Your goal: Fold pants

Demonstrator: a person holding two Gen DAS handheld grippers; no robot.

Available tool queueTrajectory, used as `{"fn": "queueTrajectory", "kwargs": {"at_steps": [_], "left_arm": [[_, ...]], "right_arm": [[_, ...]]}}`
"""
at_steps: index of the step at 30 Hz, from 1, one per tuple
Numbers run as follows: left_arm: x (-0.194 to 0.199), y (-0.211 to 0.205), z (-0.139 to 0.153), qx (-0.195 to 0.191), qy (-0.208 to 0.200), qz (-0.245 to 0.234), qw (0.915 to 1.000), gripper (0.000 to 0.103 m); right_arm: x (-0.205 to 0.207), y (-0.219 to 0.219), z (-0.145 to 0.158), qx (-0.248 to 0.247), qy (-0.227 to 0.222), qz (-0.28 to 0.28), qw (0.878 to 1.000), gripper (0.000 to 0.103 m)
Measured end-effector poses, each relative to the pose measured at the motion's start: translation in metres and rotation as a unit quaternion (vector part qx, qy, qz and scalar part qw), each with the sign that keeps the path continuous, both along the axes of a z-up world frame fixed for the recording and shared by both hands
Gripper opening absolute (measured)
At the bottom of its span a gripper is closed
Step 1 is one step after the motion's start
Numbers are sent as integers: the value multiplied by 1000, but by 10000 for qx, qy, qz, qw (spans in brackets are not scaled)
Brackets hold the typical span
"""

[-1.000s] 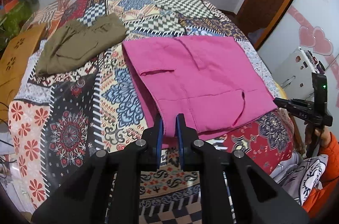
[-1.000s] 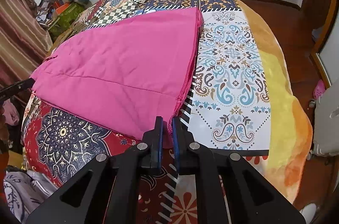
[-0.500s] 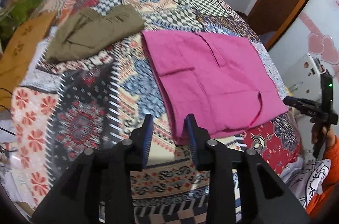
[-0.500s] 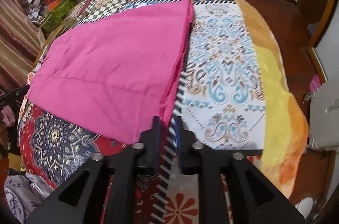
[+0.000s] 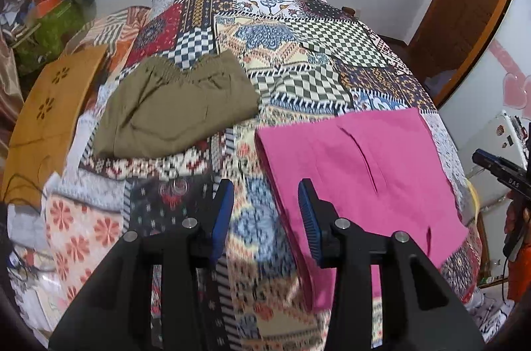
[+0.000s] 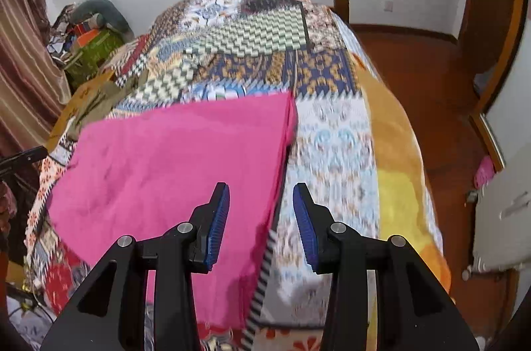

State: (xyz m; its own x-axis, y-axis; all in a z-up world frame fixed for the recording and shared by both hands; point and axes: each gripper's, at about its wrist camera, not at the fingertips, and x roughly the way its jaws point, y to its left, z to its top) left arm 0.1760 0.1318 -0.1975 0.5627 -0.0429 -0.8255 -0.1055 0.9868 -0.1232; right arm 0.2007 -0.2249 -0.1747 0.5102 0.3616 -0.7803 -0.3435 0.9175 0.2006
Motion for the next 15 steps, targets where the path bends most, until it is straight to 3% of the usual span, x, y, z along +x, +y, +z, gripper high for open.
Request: {"fn": "queueTrajectory", "kwargs": {"at_steps": [15], "left_arm": [[75,9,-32,-144,232,-10,9996,40]], "right_arm": [[69,25,-10,-88,-147,143,9998,37]]}}
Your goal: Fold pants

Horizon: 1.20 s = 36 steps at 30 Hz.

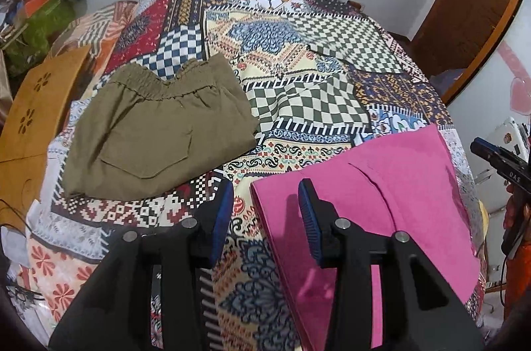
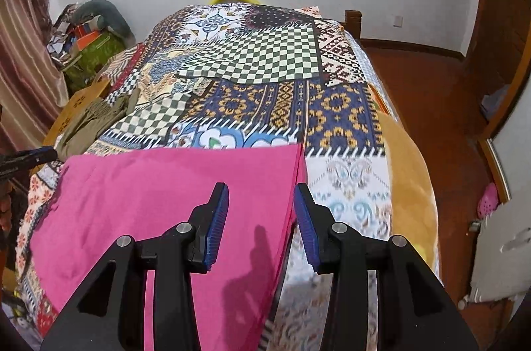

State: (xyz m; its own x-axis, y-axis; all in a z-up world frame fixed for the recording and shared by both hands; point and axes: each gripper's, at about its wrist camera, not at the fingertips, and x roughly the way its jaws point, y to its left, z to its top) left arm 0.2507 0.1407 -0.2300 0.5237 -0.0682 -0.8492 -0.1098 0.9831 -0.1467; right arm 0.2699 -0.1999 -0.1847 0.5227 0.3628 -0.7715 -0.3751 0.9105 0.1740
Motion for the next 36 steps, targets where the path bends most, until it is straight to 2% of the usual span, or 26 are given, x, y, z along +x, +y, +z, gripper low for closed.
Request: {"fn": "queueTrajectory", "kwargs": {"at_steps": [11,17,19,20,21,26,29,31,33,34,35,36], "left_arm": [[11,0,-35,-256,290,-60,9992,40],[15,-4,-41,-141,262,-149,9994,40],[17,-7,-41,-65,272,-174,9995,40],[17,-9,-41,-15,258,-198,9995,39],[17,-9,-40,-27,253,-233,9994,33],[17,-12,-37,61,210,-250,9994,30],[18,-9,-37,54,195,-186,9996,21],[19,-6,-37,-66,193,-165,9997,8],[20,-4,-36,-189,176,-117,9996,7],[20,-4,-36,-175,152,-104,9997,7],[21,-5,-35,-156,132,-89,9998,7],[20,-5,-34,-139,100,-74,9998,6]], "right_arm": [[38,5,-42,-35,422,-102,9991,40],[47,8,-51,-10,567,-85,9984,40],[49,8,-52,-14,574,-113,9983,44],[51,8,-53,-20,580,-132,9982,46],[52,7,-54,-25,589,-143,9982,46],[57,6,-61,-46,651,-218,9976,46],[56,5,-64,-15,636,-186,9978,46],[55,7,-64,22,615,-97,9981,46],[54,11,-65,13,585,3,9983,46],[53,13,-66,-64,553,53,9984,42],[51,16,-66,-154,474,106,9987,31],[50,18,-66,-176,449,133,9987,25]]}}
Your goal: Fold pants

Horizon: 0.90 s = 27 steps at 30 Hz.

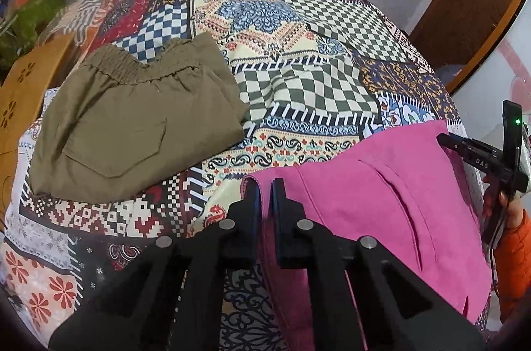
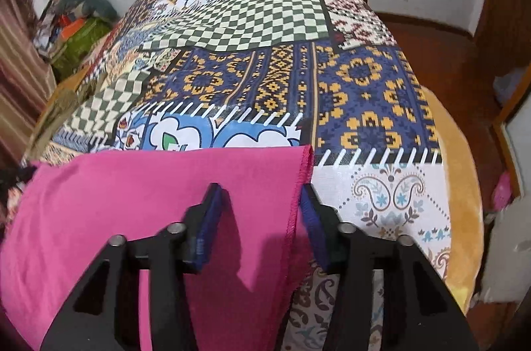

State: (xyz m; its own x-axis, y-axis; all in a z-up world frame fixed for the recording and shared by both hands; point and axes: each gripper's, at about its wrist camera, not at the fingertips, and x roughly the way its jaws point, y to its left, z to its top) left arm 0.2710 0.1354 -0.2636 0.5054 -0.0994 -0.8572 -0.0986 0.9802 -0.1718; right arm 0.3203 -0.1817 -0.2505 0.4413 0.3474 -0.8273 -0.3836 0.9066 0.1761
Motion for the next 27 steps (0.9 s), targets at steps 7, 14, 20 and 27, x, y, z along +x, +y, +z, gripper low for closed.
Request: {"fn": "queueTrajectory", "kwargs": {"at_steps": [7,14,20,27], "left_arm": [[-2,-1,9,91,-192,-127,9997,4],[-4,3,-5,187,-33,-88,9998,4],[-5,4,-2,278,44,-19,9996,8],[-16,2,37,440,-230,25,9988,21]], "right_arm": [[-3,4,5,-370,-378,55,9986,7],[3,2,-5,-666,-380,5,9971,5],[2,5,-4,-809,-387,17,9960,5],[-5,-1,25,-448,-241,-46,9987,32]]}}
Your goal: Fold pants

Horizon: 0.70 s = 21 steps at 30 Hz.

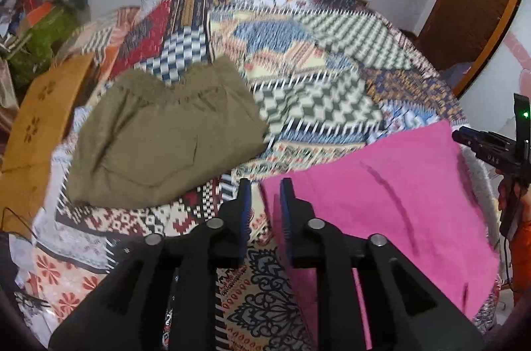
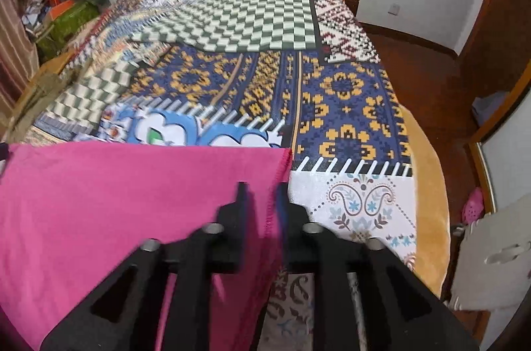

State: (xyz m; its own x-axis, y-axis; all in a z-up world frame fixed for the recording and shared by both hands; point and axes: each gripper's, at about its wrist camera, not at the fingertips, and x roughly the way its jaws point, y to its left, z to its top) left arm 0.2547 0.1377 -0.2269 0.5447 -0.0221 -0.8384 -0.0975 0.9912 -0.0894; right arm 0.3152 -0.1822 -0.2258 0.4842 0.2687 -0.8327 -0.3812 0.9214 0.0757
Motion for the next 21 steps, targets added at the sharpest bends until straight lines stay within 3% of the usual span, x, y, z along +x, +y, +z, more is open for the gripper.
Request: {"fn": "queueTrajectory", "kwargs": {"at_steps": [6,8,11,15,17,21], "left_arm": [[9,-30,22,-127,-295,-341,9989,51],[16,-44,15,-213,-171,-512,9983,52],[24,-62,-1,-407,78,-749,9963,52],[26,-68,-26,-439,435,-866,9943,51],[20,-64,-32,-463,490,-881,9938,52],[3,-52,-33,-308,465,-815,9951,53]], "right_arm": [[-19,29,35,354,-272,519,9977,43],[-23,42,35,510,-190,699,9961,49],[-30,67,24,575,11,1008,9932,49],[-42,92,-4,306,416,1398,9888,49],[-51,93,-14,90,392,1487,9881,49],[-61,70,-15,234,493,1407,9886,53]]}}
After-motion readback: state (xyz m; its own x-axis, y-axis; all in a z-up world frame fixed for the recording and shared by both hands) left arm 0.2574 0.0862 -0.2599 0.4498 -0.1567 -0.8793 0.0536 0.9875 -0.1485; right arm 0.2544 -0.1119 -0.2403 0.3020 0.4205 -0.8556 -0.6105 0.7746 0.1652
